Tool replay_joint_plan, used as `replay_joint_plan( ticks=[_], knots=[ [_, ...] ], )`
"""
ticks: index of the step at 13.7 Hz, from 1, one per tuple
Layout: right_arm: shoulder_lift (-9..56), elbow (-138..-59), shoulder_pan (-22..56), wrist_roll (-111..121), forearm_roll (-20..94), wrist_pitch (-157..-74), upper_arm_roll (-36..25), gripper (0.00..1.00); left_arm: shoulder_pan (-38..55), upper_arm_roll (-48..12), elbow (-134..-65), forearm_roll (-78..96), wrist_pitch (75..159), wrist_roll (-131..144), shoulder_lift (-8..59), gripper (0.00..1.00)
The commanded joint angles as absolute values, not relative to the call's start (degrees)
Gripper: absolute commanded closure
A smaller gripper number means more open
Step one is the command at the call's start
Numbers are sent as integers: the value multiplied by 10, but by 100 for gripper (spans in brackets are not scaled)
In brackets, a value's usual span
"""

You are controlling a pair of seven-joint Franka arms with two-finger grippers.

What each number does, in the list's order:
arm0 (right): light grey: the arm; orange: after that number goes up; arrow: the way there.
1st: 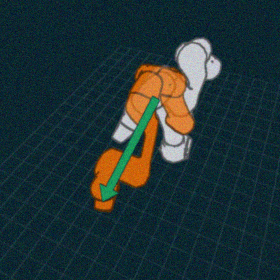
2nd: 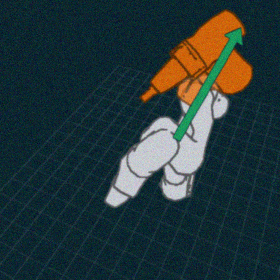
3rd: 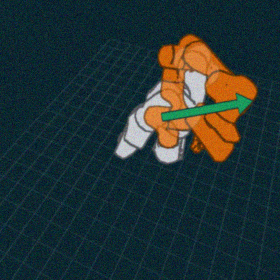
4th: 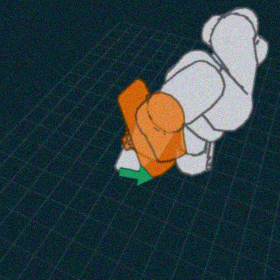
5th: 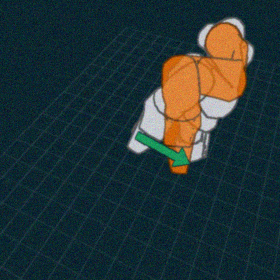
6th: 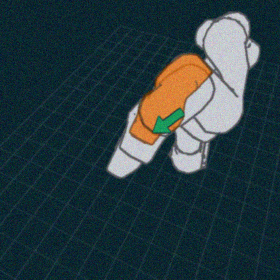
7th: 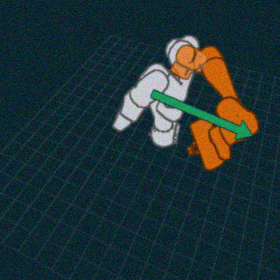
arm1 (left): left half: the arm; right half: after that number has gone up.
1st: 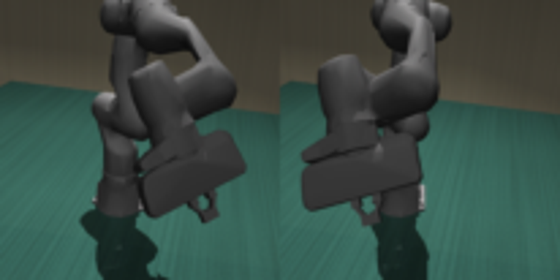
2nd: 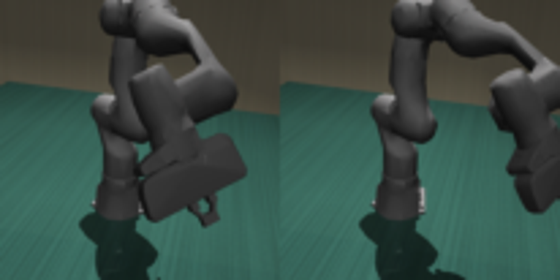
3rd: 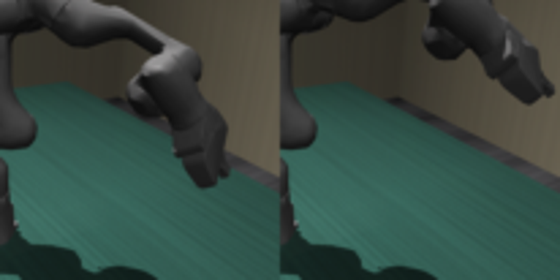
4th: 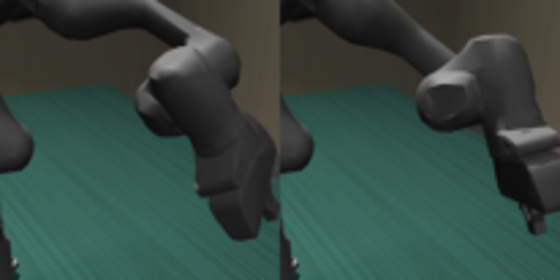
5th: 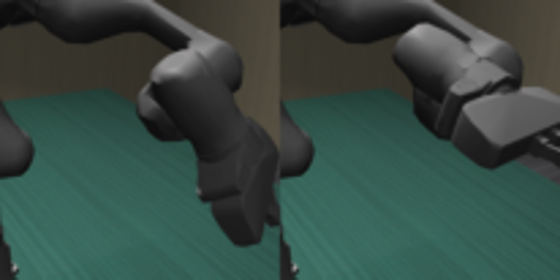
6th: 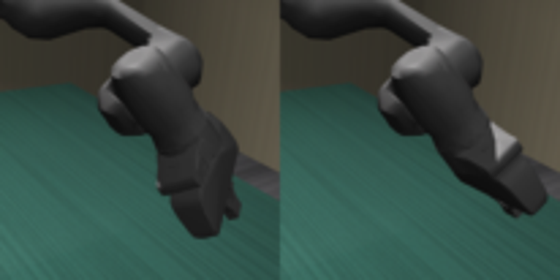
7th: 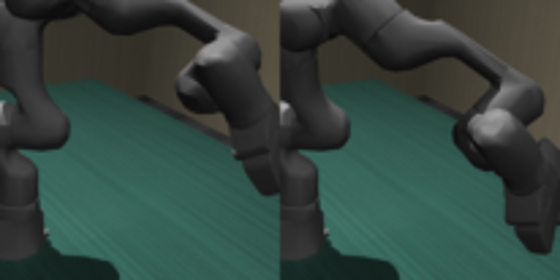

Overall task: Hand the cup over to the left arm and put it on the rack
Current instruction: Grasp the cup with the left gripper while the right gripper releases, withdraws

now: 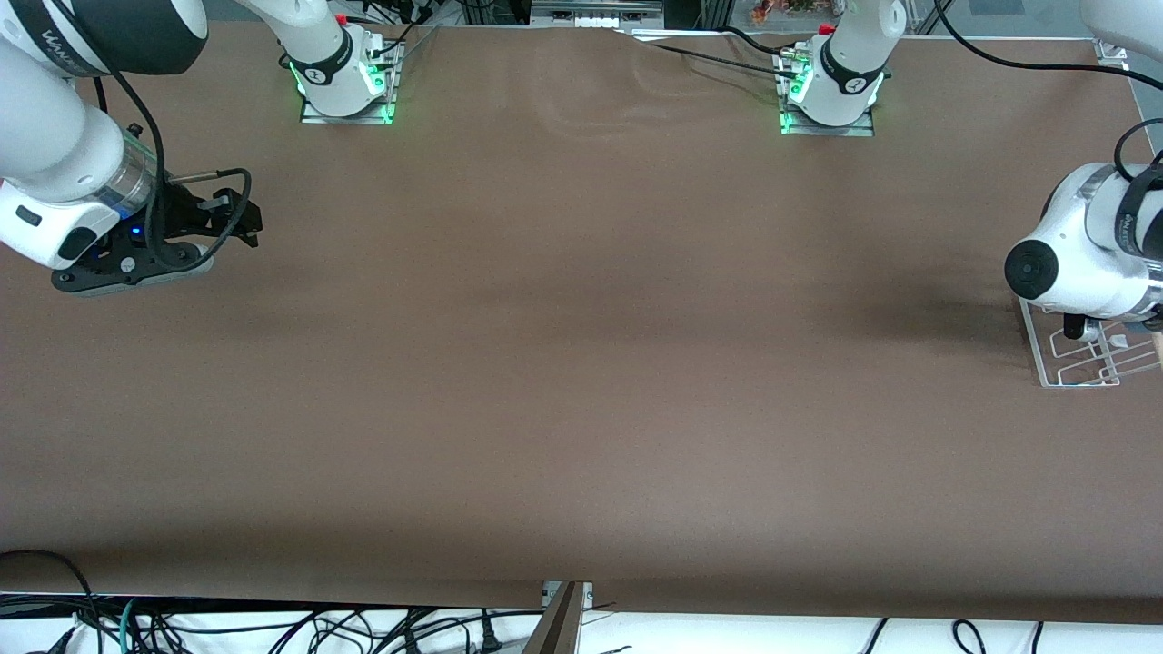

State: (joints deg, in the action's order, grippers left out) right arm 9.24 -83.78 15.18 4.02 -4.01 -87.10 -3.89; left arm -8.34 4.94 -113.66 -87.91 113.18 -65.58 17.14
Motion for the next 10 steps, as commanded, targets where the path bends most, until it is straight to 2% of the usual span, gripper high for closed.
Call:
replay_joint_plan(
  ticks=[1,5,10],
  knots=[
    [91,-829,151,44,-34,-860,-40,1,-79,75,-1174,-957,1176,-613,157,100],
    [91,-829,152,43,-33,-860,-38,1,-77,77,-1208,-976,1175,-568,147,100],
    [90,-829,153,43,-33,-860,-35,1,-78,78,-1297,-1003,1173,-568,77,100]
  ],
)
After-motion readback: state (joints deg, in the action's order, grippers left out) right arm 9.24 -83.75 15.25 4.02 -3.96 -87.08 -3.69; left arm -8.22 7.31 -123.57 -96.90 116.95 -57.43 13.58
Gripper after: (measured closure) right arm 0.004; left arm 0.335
